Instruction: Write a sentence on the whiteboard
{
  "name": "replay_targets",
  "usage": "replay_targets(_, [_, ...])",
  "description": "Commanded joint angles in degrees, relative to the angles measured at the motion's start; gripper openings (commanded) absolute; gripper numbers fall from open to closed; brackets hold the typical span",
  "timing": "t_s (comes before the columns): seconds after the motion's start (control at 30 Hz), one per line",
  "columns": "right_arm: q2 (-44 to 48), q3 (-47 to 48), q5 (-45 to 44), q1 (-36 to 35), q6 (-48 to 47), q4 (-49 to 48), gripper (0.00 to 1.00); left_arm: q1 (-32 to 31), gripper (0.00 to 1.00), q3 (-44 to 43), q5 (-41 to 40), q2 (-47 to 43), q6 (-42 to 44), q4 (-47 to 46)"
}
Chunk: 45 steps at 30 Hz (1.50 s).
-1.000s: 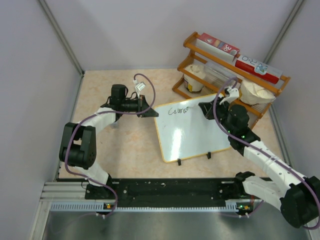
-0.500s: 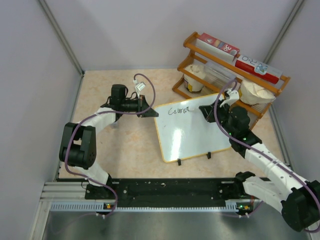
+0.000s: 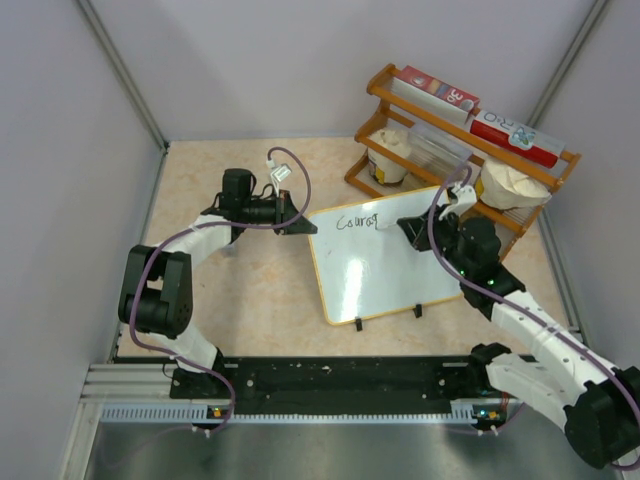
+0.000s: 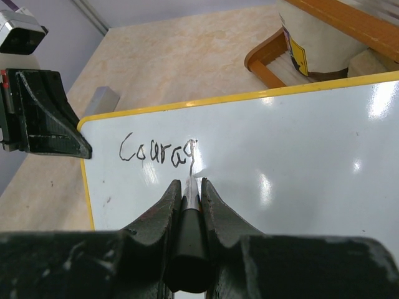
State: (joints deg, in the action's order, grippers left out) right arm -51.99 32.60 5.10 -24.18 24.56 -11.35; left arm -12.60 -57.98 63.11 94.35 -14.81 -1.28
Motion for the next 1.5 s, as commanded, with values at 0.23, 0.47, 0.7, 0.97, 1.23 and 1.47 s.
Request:
replay_targets(0.23, [-0.1, -0.6, 2.7, 0.7, -0.3, -1.5, 0.0, -3.0, 0.0, 1.7, -4.0, 0.9, 10.9, 3.4])
replay_targets(0.47, [-1.9, 0.7, 3.6, 0.7, 0.9, -3.6, 0.0, -3.0, 0.0, 1.7, -4.1, 0.9, 11.0, 3.7])
replay_targets(0.7, [3.8, -0.9, 2.8, 0.7, 1.8, -8.2, 0.0, -3.0, 0.0, 1.6, -4.2, 1.1, 11.1, 3.7])
replay_targets(0.97, [2.9, 2.5, -3.6, 0.7, -0.6, -5.1, 0.0, -3.1, 0.0, 1.4, -4.1, 1.2, 11.1, 3.8])
replay_targets(1.23, [0.0, 3.9, -3.6, 0.7, -0.6, -5.1, 0.0, -3.1, 0.0, 1.4, -4.2, 1.0, 11.4, 4.1])
replay_targets(1.47, [-1.0, 3.6, -3.7, 0.7, -0.1, -5.6, 0.0, -3.0, 0.0, 1.4, -4.3, 1.3, 11.4, 4.1])
